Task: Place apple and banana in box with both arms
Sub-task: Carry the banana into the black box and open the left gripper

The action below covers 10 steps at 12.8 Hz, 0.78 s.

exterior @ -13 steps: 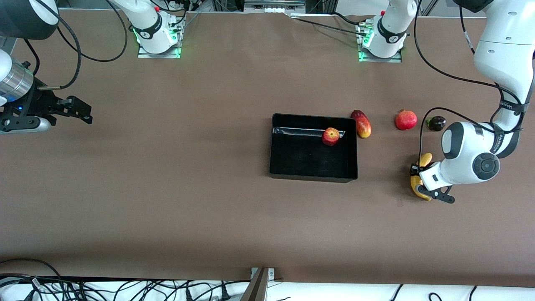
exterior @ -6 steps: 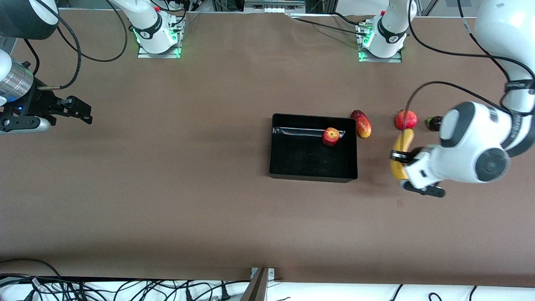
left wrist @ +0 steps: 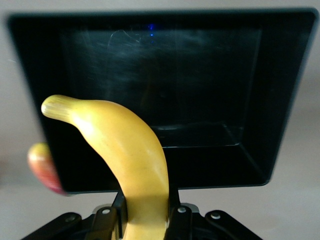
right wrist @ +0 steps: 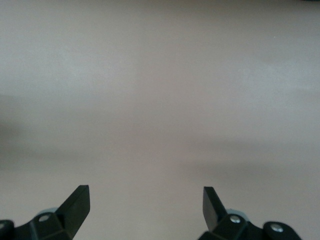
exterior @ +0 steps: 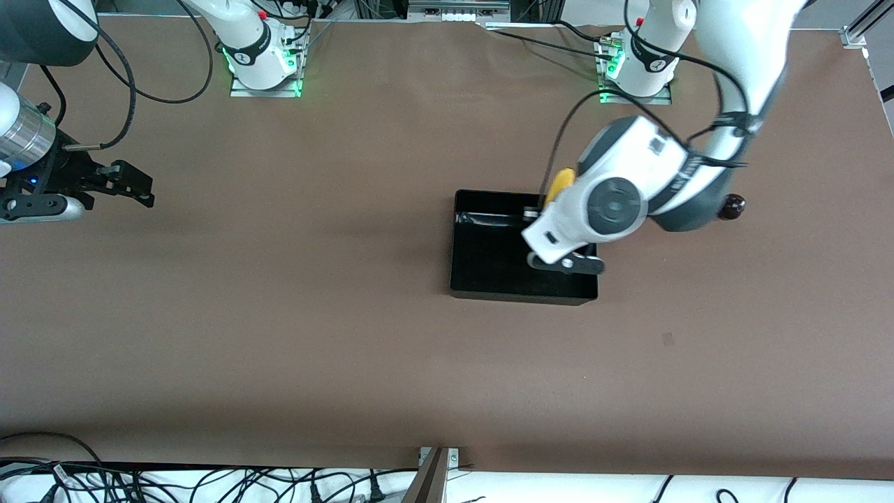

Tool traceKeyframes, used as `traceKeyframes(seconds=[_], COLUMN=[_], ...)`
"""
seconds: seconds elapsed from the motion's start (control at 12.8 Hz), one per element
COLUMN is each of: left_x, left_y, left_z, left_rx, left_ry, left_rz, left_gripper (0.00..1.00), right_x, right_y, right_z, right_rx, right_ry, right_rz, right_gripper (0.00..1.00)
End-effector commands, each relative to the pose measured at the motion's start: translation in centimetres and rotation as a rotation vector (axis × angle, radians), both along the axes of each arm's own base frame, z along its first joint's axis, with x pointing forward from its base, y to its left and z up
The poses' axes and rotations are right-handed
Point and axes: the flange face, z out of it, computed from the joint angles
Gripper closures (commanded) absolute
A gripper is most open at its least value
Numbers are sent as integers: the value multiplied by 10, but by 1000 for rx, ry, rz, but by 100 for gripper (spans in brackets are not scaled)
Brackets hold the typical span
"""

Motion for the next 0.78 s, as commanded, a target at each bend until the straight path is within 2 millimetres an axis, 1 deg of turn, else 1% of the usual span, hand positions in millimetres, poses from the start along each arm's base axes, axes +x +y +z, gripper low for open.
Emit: traceKeyframes(seconds=[0.0,0.08,0.16,0.23,0.39,0.55,0.62,0.7], left_x=[2,1,2,6,5,12,13,9], left_y=[-26,-32,-35,-35,-46,-37,-38,-44], left_z=[-43,-59,-74,-84,-102,-112,-113,-113], left_rx=[-24,-42,-58,-76,-107,-101,-107,-107], left_ry=[-18,-20,-30,-44,-57,-64,-70,-68], left_rz=[65,72,80,95,100,105,114,117], left_gripper=[100,100,100,100,100,100,91,36], right_x=[3,3,3,3,3,3,3,3], right_y=[-1,-1,-1,-1,-1,-1,-1,-1], right_z=[4,4,4,4,4,4,4,4], right_rx=[-4,-4,-4,-4,-4,-4,-4,-4], right_ry=[-9,-9,-8,-9,-9,-9,-9,-9], right_rz=[2,2,2,2,2,2,2,2], right_gripper=[0,0,0,0,0,0,0,0])
